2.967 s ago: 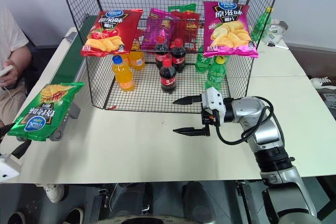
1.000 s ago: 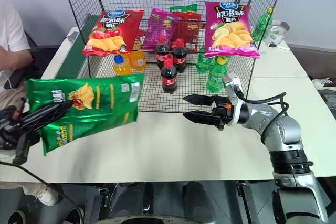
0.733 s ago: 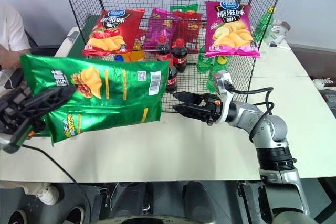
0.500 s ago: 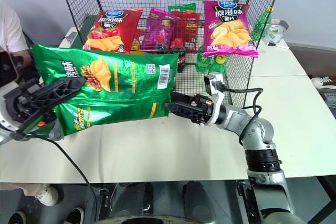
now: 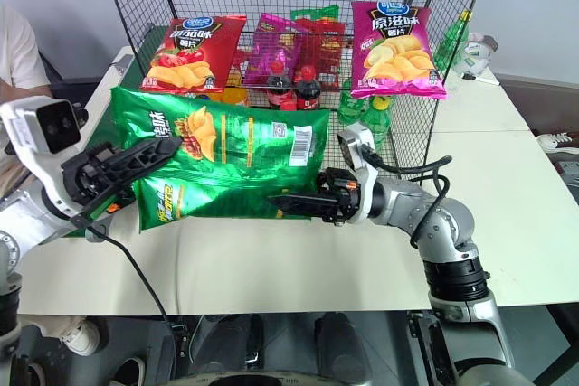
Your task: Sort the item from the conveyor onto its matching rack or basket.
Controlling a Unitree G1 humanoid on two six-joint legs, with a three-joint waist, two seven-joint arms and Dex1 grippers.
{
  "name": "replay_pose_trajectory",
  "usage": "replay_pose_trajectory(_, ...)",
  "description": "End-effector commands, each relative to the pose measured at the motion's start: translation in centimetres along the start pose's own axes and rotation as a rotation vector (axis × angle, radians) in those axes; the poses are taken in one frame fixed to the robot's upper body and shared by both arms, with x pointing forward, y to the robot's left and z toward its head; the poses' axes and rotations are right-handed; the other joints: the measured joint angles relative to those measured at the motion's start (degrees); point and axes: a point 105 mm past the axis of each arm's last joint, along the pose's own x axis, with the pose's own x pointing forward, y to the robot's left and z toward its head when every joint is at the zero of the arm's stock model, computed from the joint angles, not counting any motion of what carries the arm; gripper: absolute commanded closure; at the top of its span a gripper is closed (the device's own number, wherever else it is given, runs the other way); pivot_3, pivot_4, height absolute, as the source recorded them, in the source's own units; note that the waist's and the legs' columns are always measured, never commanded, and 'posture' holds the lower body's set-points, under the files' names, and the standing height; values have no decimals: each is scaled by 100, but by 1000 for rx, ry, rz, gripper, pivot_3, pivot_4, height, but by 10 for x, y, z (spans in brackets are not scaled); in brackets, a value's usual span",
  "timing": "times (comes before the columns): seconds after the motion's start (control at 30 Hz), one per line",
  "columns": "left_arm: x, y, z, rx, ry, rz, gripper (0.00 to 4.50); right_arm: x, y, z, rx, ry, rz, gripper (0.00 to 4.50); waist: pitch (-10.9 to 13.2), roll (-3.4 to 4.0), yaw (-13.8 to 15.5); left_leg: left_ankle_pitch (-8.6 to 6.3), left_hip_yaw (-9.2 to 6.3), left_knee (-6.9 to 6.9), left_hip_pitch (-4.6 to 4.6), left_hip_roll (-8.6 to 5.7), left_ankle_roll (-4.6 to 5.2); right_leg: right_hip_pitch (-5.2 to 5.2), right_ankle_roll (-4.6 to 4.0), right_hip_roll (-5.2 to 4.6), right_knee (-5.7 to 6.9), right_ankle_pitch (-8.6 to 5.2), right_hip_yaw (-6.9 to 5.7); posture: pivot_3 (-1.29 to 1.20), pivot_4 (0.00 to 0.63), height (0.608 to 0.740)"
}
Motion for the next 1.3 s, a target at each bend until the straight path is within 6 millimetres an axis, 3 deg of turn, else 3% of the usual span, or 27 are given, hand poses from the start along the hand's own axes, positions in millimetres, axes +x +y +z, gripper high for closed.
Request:
replay_pose_trajectory(0.03,0,-2,2,40,-5,-8,4500,3,5,3,-34,16,25,3391,0,0,1,0,0,0,0,0,0,0,0,0,0,0,0,0,150,739)
replay_pose_trajectory(0.1,-1,-1,-1,48,2,1,4500,2,3,4,-33,7,19,4348,0,0,1,0,0,0,0,0,0,1,0,-1,0,0,0,0,150,739)
replay_pose_trajectory(0.2,-6,3,-4,46,11,41,4500,0,-1,5,-55,10,-3,4438,0,0,5,0,0,0,0,-1,0,1,0,-2,0,0,0,0,150,739)
replay_pose_trajectory(0.23,-10,7,-4,62,19,73,4246,-1,-2,6,-70,10,-15,4484,0,0,0,0,0,0,0,-1,0,1,0,-2,0,0,0,0,150,739)
replay_pose_trajectory(0.3,-17,9,-5,63,17,105,3623,-3,-5,8,-103,22,-40,4500,0,0,-3,0,0,0,0,-1,0,0,0,-3,0,0,1,0,150,739)
replay_pose_trajectory(0.4,-32,14,-3,94,23,176,2127,-8,-8,15,-232,52,-125,4500,0,0,-5,0,0,0,-1,-1,0,-1,0,-3,-1,0,0,0,150,739)
replay_pose_trajectory(0.53,-63,28,7,230,5,346,269,-16,-13,28,-723,218,-293,4500,1,1,11,0,1,-1,-3,-3,0,-6,0,-4,-1,0,1,0,150,739)
replay_pose_trajectory(0.57,-69,31,9,277,3,386,43,-16,-12,35,-834,228,-324,4500,1,1,14,0,2,-1,-5,-3,0,-8,0,-4,-2,-1,1,0,150,739)
replay_pose_trajectory(0.67,-80,36,8,406,45,468,43,-12,-2,58,-1228,279,-379,4500,1,1,17,0,2,-1,-6,-2,0,-7,1,-3,-5,-1,1,0,150,739)
replay_pose_trajectory(0.9,-84,48,21,575,13,536,43,-10,12,79,-1841,400,-550,4500,0,-2,84,1,3,-2,-6,-3,-3,-6,1,-9,-6,0,0,0,150,739)
replay_pose_trajectory(1.0,-78,57,15,614,52,543,43,-23,-5,102,-2036,573,-760,4500,0,-2,127,2,8,-1,-5,-7,-4,-7,0,-13,-6,0,2,0,150,739)
replay_pose_trajectory(1.1,-74,61,9,628,77,543,43,-28,-16,115,-2051,606,-894,4500,0,-2,123,5,8,-1,-5,-6,-9,-9,0,-11,-5,0,3,0,150,739)
replay_pose_trajectory(1.23,-68,62,2,625,76,544,43,-16,-25,130,-2055,534,-1002,4500,0,-2,93,6,8,-3,-5,2,-11,-11,0,-4,-3,-1,6,0,150,739)
replay_pose_trajectory(1.3,-66,62,-1,627,70,548,43,-26,-42,132,-2014,616,-1083,4500,0,-2,107,7,8,-3,-7,1,-11,-15,0,-4,0,0,7,0,150,739)
